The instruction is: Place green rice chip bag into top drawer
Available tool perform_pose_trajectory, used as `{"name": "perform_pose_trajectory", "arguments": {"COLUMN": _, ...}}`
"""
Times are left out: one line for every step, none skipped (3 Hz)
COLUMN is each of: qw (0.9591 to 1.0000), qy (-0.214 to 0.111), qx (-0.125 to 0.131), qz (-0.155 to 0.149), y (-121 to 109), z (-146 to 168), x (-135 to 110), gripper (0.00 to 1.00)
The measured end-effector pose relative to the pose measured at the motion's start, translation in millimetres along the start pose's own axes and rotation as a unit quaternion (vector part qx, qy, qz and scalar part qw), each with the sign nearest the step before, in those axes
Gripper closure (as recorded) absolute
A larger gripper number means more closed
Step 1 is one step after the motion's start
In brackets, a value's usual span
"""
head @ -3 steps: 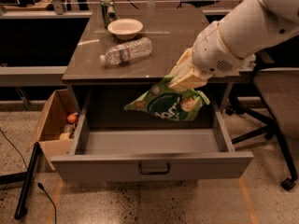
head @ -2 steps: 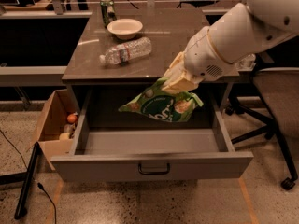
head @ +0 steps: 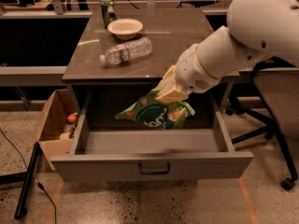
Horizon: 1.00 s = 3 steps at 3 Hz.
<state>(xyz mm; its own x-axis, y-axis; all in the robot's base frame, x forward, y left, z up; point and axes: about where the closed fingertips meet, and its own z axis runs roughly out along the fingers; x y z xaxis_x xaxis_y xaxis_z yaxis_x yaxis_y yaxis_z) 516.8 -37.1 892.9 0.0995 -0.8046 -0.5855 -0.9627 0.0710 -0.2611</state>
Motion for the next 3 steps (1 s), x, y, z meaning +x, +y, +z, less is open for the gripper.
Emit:
{"name": "perform_pose_trajectory", "arguments": {"qw": 0.9999, "qy": 0.007, "qx": 0.004, "qz": -0.005, "y": -3, "z": 20, "x": 11, "gripper": 0.82}}
{"name": "perform_pose_trajectory", "arguments": {"qw": 0.9996, "qy": 0.017, "qx": 0.005, "qz": -0.021, "y": -4, "z": 38, "x": 23, "gripper": 0.59}}
{"name": "perform_pose_trajectory", "arguments": {"qw": 0.999, "qy": 0.028, "qx": -0.001, "qz": -0.036, "y": 0, "z": 57, "x": 35, "gripper": 0.37}}
